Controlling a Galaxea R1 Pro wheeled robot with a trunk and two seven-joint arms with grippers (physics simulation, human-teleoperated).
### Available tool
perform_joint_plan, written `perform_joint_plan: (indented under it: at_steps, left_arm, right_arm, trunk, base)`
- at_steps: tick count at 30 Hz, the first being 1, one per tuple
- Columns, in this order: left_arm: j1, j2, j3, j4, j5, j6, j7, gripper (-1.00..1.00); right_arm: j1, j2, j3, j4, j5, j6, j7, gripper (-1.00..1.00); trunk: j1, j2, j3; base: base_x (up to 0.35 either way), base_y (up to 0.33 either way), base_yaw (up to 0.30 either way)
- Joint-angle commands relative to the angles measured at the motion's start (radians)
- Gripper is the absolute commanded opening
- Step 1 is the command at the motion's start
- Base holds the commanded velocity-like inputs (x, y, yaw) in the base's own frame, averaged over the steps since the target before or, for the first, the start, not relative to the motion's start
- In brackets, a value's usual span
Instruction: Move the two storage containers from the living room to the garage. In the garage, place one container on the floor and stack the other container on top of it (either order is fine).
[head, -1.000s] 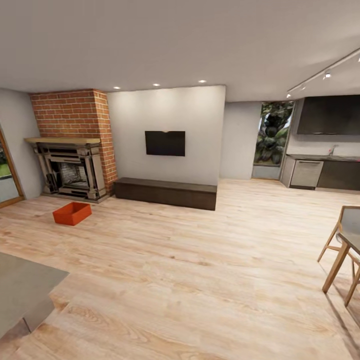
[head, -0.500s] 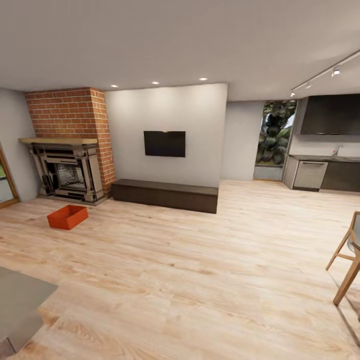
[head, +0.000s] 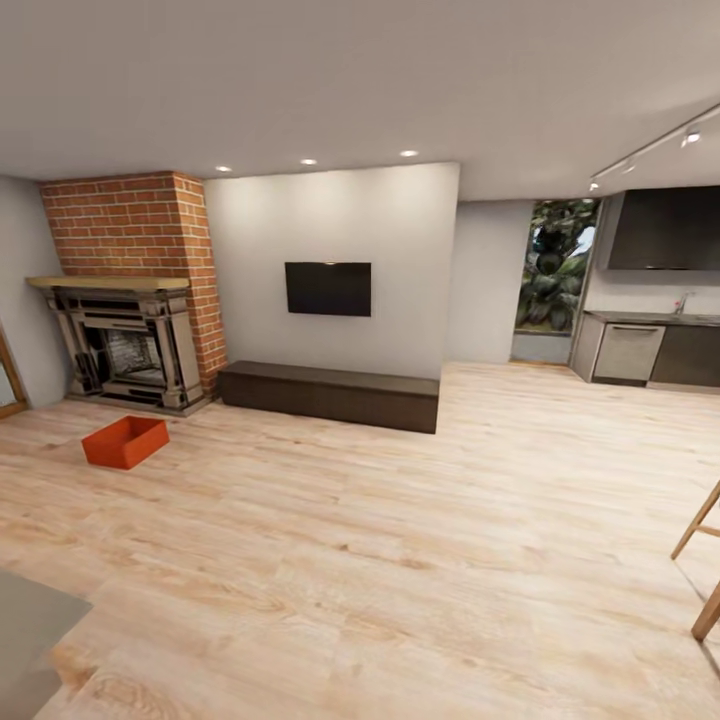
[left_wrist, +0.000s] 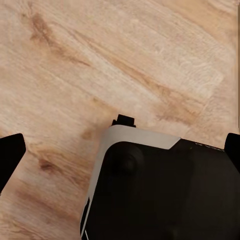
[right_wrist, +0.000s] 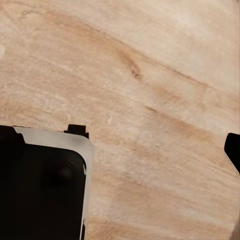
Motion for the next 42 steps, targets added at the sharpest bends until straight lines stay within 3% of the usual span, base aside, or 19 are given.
perform_joint_plan:
  at_steps: [1, 42]
  left_arm:
    - [0.0, 0.0, 0.005, 0.0, 0.003, 0.0, 0.001, 1.0]
    - [0.0, -0.004, 0.004, 0.0, 0.001, 0.001, 0.001, 1.0]
  right_arm:
    - [-0.001, 0.0, 0.006, 0.003, -0.001, -0.005, -0.003, 1.0]
    - [-0.001, -0.004, 0.006, 0.003, -0.001, -0.005, 0.011, 1.0]
  trunk:
    - [0.001, -0.001, 0.0]
    - [0.001, -0.001, 0.0]
  base:
    - [0.324, 0.0, 0.0]
    - [0.323, 0.0, 0.0]
